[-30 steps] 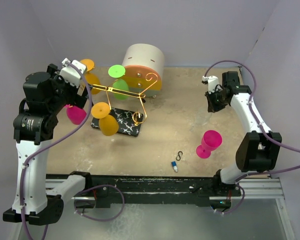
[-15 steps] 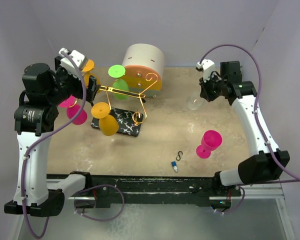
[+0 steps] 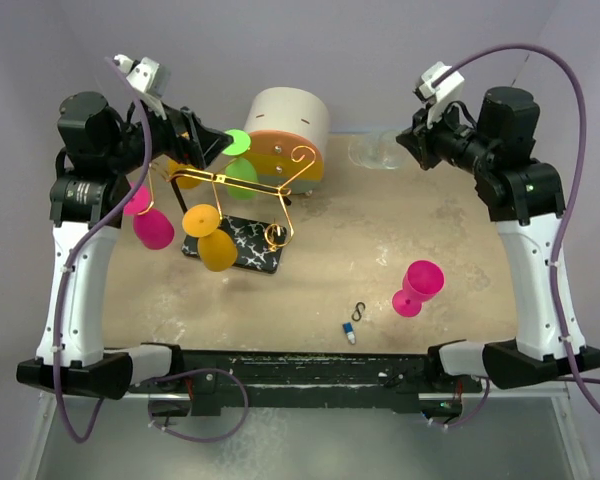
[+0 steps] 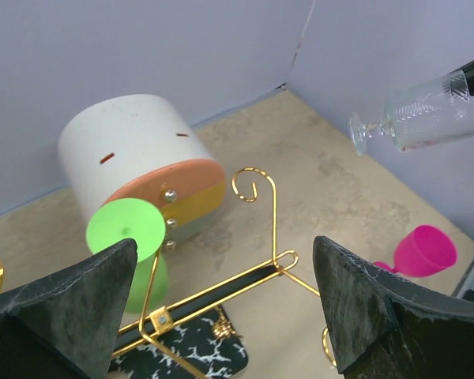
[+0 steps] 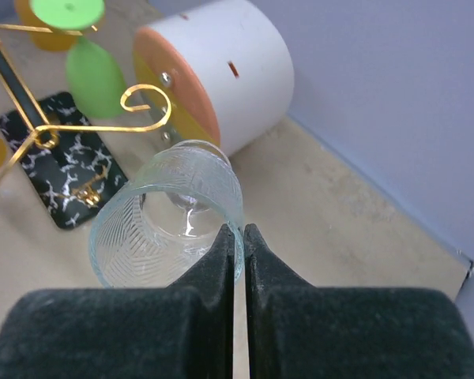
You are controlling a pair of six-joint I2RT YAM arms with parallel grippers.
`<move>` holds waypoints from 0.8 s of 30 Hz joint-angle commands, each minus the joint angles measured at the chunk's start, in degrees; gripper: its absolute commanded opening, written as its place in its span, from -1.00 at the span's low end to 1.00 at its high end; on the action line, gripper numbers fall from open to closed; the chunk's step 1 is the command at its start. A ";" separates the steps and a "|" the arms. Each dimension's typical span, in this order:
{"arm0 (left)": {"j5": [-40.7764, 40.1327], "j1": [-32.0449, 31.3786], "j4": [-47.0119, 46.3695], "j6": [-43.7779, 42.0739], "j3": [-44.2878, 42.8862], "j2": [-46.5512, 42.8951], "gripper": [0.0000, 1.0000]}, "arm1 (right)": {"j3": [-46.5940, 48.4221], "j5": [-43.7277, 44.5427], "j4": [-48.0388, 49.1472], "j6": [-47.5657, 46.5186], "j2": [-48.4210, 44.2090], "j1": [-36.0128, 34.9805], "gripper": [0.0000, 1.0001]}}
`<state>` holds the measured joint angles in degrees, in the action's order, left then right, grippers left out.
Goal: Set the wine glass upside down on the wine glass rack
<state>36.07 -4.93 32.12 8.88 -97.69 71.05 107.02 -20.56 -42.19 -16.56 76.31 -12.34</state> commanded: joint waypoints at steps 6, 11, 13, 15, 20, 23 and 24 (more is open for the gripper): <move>4.75 -4.75 -12.46 12.02 -2.27 4.67 0.85 | 8.58 -11.30 11.57 7.49 0.13 -1.94 -1.00; 5.25 -10.62 -14.57 14.34 -3.28 7.98 0.82 | 8.77 -13.89 15.59 12.19 0.93 -2.82 -1.00; 7.58 -11.17 -17.48 17.39 -2.72 9.47 0.79 | 8.84 -14.73 15.80 12.98 1.45 -2.93 -1.00; 8.77 -11.53 -19.52 19.73 -2.77 10.87 0.74 | 8.49 -15.34 16.10 13.27 1.47 -3.04 -1.00; 9.80 -12.79 -21.56 23.90 -2.98 14.06 0.58 | 7.09 -15.48 17.25 13.83 0.94 -3.37 -1.00; 10.72 -14.00 -22.45 25.29 -3.37 15.53 0.54 | 6.53 -15.26 17.46 13.85 1.03 -3.61 -1.00; 10.89 -14.38 -22.65 25.51 -3.50 15.89 0.53 | 6.25 -15.22 17.56 13.83 1.11 -3.70 -1.00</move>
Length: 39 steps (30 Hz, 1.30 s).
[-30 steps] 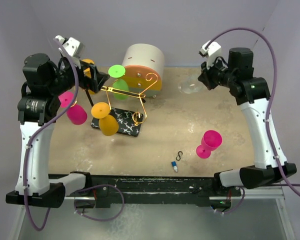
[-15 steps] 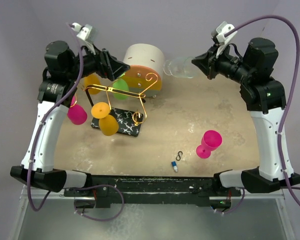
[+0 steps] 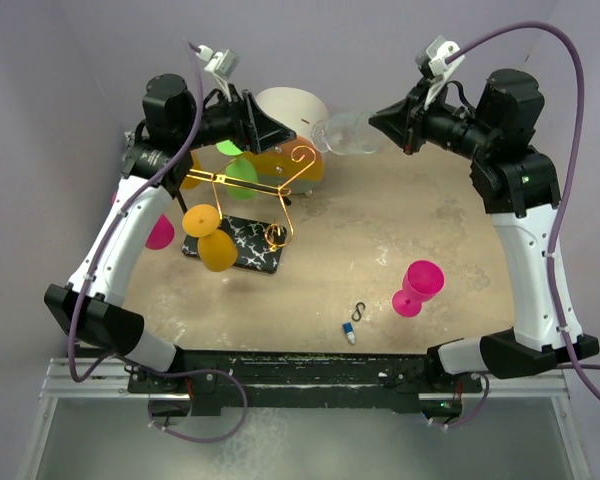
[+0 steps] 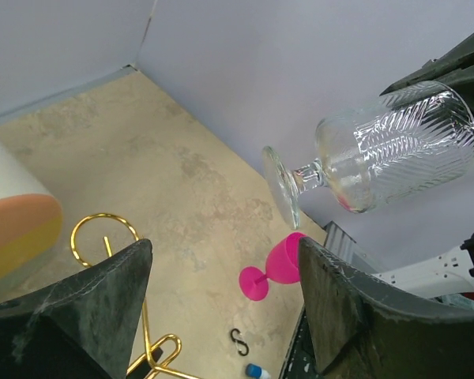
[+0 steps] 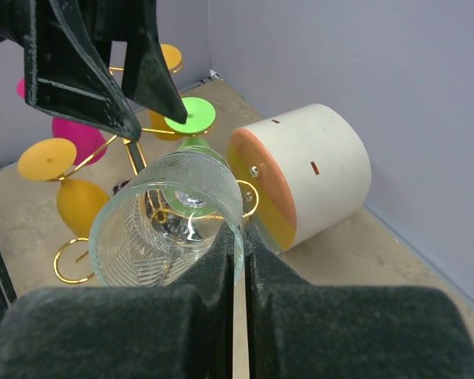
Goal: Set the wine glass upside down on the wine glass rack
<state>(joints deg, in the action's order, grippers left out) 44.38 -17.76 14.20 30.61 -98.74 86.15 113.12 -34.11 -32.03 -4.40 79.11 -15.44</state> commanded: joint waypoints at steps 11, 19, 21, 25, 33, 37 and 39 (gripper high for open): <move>2.56 -4.31 -6.08 4.71 -3.08 3.14 0.29 | -1.16 -1.25 7.42 1.18 -1.08 -1.43 -1.00; 2.11 -5.89 -3.68 3.84 -5.38 5.26 -0.09 | -1.26 0.57 7.07 0.00 -0.47 -2.09 -1.00; 2.05 -6.09 -2.95 3.77 -5.65 5.72 -0.12 | -1.34 1.08 6.99 -0.23 -0.38 -2.29 -1.00; 2.01 -6.35 -2.15 3.88 -5.76 6.26 -0.31 | -1.36 1.66 6.98 -0.54 -0.19 -2.65 -1.00; 2.68 -6.50 -1.87 5.15 -6.12 7.35 -0.64 | -2.15 2.75 7.03 -1.24 -0.19 -3.23 -1.00; 2.73 -6.61 -1.33 6.64 -6.54 7.79 -0.67 | -2.61 3.96 7.45 -1.80 -0.44 -3.68 -1.00; 2.63 -6.61 -1.07 7.14 -6.56 7.79 -0.63 | -2.89 4.54 7.59 -2.22 -0.60 -3.93 -1.00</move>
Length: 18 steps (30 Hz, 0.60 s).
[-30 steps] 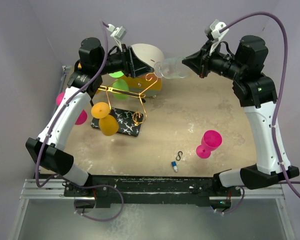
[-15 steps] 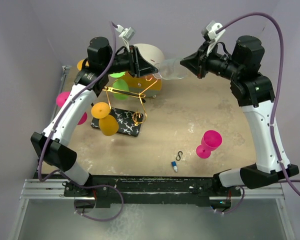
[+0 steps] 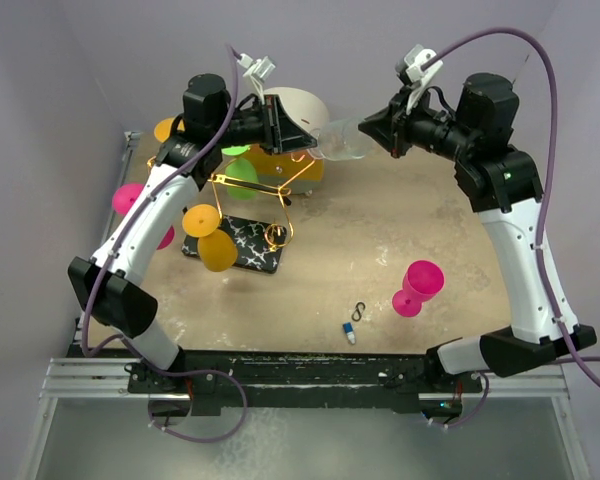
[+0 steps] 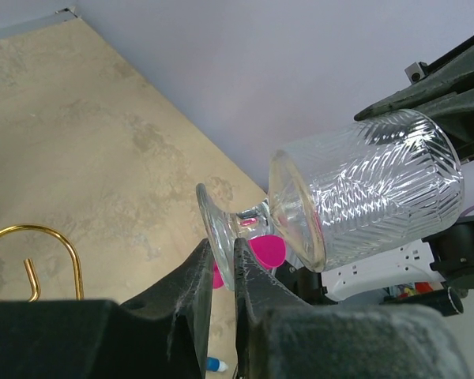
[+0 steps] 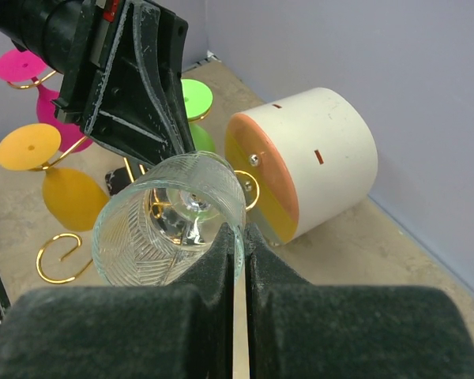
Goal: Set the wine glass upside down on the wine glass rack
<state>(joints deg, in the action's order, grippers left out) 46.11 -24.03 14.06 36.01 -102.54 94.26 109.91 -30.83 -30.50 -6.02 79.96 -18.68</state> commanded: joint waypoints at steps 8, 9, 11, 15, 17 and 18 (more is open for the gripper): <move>1.09 -0.39 0.25 2.46 -3.00 0.32 -0.56 | -0.39 2.47 6.00 -1.44 -1.30 -1.27 -1.00; 1.19 -0.39 0.26 2.60 -2.94 0.47 -0.55 | -0.40 2.59 5.98 -1.52 -1.22 -1.27 -1.00; 1.48 -0.33 0.34 2.88 -3.13 0.76 -0.51 | -0.34 2.71 5.98 -1.58 -1.15 -1.36 -1.00; 2.01 -0.33 0.60 3.36 -3.86 1.45 -0.49 | -0.37 2.96 5.99 -1.78 -1.00 -1.45 -1.00; 2.19 -0.35 0.74 3.36 -4.11 1.70 -0.55 | -0.36 2.93 5.89 -1.88 -0.87 -1.45 -1.00; 2.18 -0.32 0.77 3.29 -4.15 1.84 -0.59 | -0.36 2.82 5.97 -1.80 -0.86 -1.45 -1.00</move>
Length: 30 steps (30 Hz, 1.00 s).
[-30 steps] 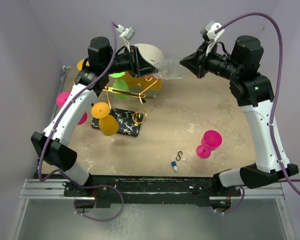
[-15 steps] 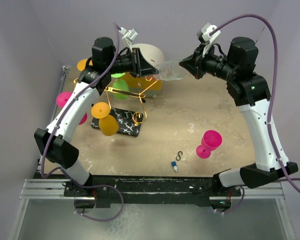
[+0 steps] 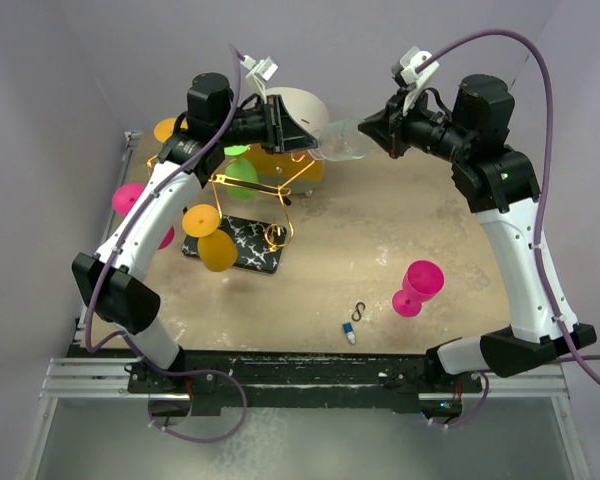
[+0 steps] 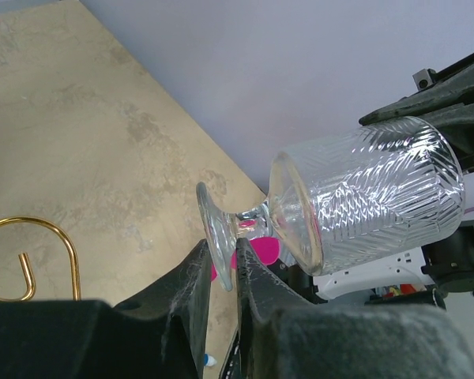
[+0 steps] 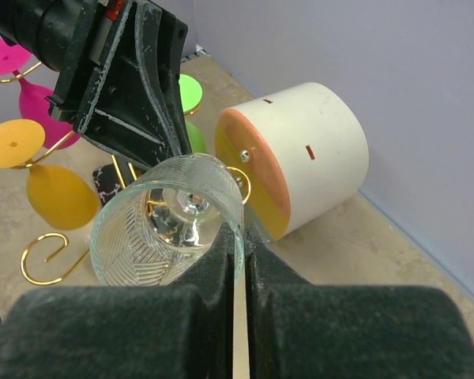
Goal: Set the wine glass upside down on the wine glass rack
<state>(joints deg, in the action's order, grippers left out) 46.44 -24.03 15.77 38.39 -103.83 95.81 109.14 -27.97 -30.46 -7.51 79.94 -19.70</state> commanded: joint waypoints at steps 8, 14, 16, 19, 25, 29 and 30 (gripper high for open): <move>0.68 -0.34 -0.59 -0.73 -2.24 -0.25 -1.00 | 0.05 -1.42 5.94 -0.32 -1.08 -0.51 -1.00; -2.42 -0.18 -1.00 -2.17 -1.08 -2.97 -1.00 | -1.42 -0.72 4.32 -1.93 -2.22 -0.51 -0.93; -2.66 -0.18 -0.88 -2.69 -1.21 -3.58 -1.00 | -2.00 0.21 4.03 -2.34 -2.68 -0.51 -0.83; -3.35 0.10 -0.21 -3.20 -1.36 -4.28 -1.00 | -2.54 0.52 3.60 -3.15 -3.41 -0.51 -0.64; -4.14 1.28 0.09 -3.54 0.02 -5.60 -1.00 | -4.45 2.52 3.75 -4.07 -5.56 -0.46 -0.21; -5.16 2.38 1.23 -4.88 -0.10 -6.29 -1.00 | -4.63 3.36 3.03 -4.44 -6.82 -0.42 0.02; -5.50 2.78 1.53 -5.40 -0.14 -6.74 -1.00 | -4.68 3.66 2.77 -4.73 -7.30 -0.42 0.07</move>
<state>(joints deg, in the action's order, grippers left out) 42.00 -22.87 19.75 34.68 -103.18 93.38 104.51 -26.09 -29.74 -11.09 75.07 -19.88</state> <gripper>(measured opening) 0.029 0.501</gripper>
